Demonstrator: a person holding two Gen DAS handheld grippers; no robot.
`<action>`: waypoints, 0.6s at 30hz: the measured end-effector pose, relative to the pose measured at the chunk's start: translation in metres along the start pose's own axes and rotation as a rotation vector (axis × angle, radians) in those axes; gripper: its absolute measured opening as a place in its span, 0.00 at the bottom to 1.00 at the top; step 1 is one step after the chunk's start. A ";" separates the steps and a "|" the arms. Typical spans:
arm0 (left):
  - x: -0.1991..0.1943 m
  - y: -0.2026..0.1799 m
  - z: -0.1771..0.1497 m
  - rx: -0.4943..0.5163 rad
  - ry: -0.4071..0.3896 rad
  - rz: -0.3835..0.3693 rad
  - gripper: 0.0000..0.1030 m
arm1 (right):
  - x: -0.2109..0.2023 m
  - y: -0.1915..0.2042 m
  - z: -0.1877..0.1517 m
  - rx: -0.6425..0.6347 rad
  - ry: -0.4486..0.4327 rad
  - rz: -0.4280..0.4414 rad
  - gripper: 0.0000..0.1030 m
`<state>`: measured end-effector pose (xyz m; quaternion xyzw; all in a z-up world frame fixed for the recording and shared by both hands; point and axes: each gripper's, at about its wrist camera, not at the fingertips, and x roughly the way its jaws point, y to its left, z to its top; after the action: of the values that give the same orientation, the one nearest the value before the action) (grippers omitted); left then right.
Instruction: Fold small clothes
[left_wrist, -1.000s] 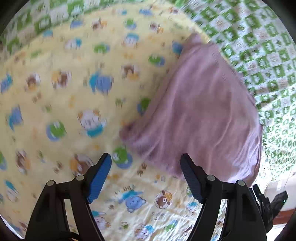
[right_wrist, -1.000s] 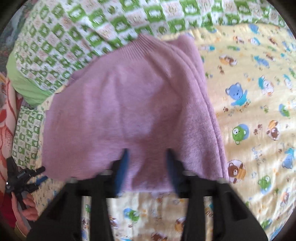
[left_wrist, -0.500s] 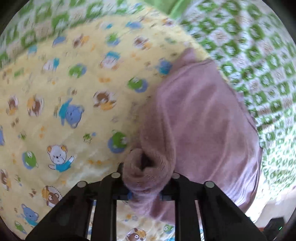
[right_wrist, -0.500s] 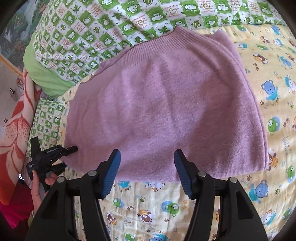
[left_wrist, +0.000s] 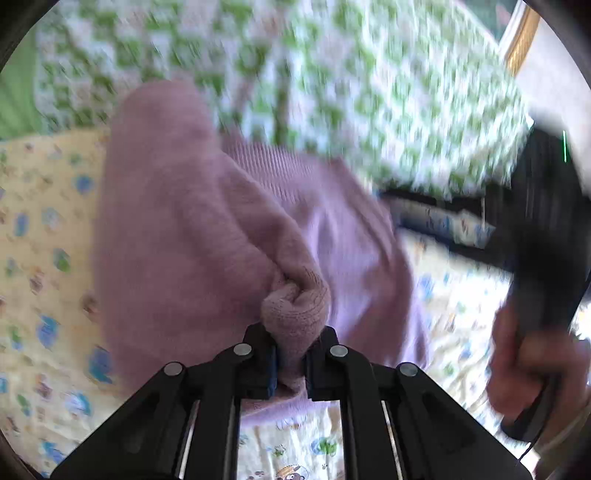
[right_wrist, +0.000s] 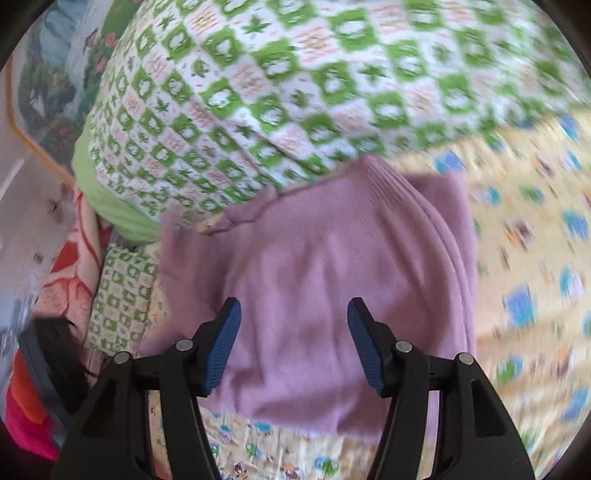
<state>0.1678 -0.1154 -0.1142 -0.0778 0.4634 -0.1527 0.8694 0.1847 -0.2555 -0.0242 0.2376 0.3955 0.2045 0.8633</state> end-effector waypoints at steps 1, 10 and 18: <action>0.007 0.001 -0.004 0.000 0.017 0.007 0.08 | 0.012 0.003 0.010 -0.033 0.026 0.005 0.59; 0.002 0.025 -0.012 -0.034 0.029 -0.003 0.08 | 0.120 0.041 0.048 -0.145 0.185 0.104 0.61; -0.029 0.024 -0.015 0.017 0.016 -0.003 0.08 | 0.159 0.069 0.046 -0.164 0.283 0.143 0.15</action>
<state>0.1449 -0.0831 -0.1066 -0.0699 0.4690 -0.1586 0.8660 0.3050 -0.1252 -0.0515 0.1630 0.4771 0.3284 0.7987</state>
